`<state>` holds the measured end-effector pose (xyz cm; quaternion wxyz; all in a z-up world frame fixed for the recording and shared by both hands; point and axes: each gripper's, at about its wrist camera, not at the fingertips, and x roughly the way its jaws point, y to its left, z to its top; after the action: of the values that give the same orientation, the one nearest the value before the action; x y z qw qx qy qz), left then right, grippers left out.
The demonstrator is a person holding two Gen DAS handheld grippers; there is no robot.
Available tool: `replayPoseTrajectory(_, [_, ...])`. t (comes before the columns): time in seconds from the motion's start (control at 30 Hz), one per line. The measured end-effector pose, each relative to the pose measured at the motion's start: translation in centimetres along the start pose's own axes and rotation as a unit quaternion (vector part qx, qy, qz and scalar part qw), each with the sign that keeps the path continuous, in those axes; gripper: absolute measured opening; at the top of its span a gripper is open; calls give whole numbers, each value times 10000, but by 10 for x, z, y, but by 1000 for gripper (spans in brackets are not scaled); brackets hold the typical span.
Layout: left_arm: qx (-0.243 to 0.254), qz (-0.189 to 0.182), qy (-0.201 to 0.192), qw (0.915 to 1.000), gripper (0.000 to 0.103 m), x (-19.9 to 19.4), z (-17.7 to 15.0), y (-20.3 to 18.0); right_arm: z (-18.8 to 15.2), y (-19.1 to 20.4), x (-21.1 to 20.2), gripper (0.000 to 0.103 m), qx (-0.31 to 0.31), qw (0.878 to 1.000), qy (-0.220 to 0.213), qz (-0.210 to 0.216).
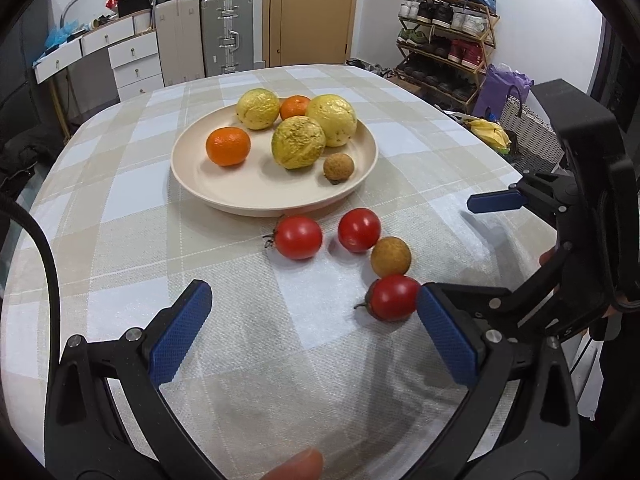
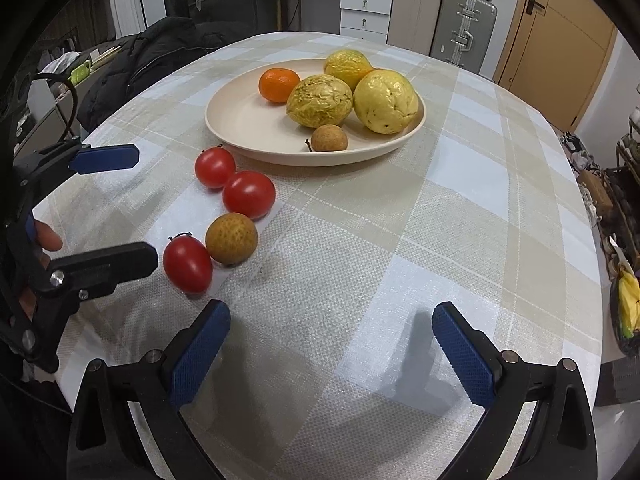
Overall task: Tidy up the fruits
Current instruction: 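Withdraw both tools from the plate toward the remaining tomatoes and kiwi, then lower the left tool onto a red tomato and close it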
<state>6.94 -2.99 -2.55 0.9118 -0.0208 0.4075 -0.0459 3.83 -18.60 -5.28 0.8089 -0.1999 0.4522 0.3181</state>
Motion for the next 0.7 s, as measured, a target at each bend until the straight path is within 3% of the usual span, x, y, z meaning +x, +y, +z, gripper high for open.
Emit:
replayPoseTrajectory(0.27, [-150, -175, 173, 9996, 101, 10, -4, -6, -1, -7, -1, 103, 63, 10000, 9, -61])
replayPoseTrajectory(0.5, [-92, -401, 355, 9985, 73, 18, -6, -13, -1, -15, -1, 103, 181, 9998, 4, -102])
replayPoseTrajectory(0.63, [89, -519, 357, 9980, 68, 19, -7, -23, 0, -18, 0, 103, 247, 9996, 1, -123])
replayPoseTrajectory(0.7, [133, -595, 388, 9974, 58, 19, -8, -27, 1, -18, 0, 103, 246, 9996, -16, -110])
